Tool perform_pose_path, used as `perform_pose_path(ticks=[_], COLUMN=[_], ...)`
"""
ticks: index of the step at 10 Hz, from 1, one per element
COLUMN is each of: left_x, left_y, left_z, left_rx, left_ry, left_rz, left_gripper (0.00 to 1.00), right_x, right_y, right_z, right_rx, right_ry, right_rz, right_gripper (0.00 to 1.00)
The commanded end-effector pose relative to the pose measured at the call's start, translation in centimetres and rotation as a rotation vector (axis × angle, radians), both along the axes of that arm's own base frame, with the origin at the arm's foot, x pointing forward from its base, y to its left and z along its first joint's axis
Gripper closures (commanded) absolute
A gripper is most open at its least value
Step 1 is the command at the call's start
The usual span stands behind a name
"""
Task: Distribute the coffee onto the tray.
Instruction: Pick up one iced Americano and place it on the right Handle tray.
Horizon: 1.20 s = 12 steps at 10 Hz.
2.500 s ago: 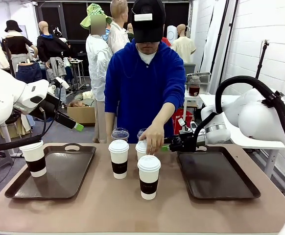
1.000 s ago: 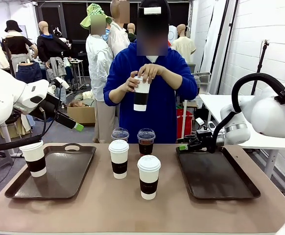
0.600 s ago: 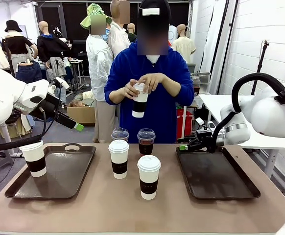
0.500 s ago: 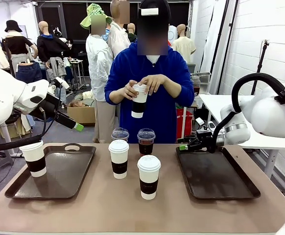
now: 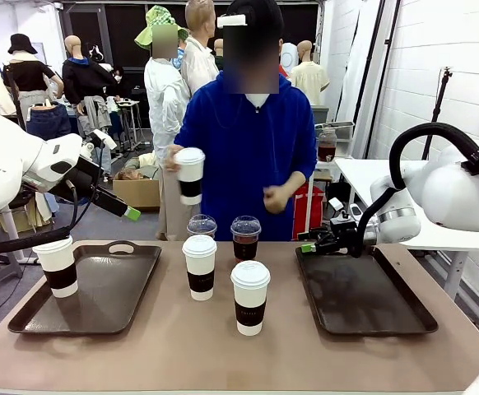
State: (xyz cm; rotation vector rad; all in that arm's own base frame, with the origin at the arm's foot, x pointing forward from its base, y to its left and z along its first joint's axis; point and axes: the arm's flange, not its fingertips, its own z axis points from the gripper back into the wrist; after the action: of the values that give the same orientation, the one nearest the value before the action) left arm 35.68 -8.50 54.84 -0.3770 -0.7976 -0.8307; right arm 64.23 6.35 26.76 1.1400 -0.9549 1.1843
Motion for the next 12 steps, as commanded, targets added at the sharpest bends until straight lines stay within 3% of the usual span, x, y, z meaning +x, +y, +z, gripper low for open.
perform_pose_path(ticks=[1, 6, 12], left_x=[0.0, 0.0, 0.0], left_y=[0.1, 0.1, 0.1], left_z=[-0.1, -0.1, -0.1], left_rx=[-0.014, -0.014, -0.014], left_ry=[0.005, 0.005, 0.005], left_rz=[-0.005, -0.005, -0.005], left_gripper=[0.0, 0.0, 0.0], right_x=[0.0, 0.0, 0.8], right_y=[0.0, 0.0, 4.5], right_z=[0.0, 0.0, -4.1], right_rx=[0.0, 0.0, 0.078], right_ry=[-0.001, 0.0, -0.033], right_rz=[0.0, 0.0, 0.011], right_gripper=[0.0, 0.0, 0.0])
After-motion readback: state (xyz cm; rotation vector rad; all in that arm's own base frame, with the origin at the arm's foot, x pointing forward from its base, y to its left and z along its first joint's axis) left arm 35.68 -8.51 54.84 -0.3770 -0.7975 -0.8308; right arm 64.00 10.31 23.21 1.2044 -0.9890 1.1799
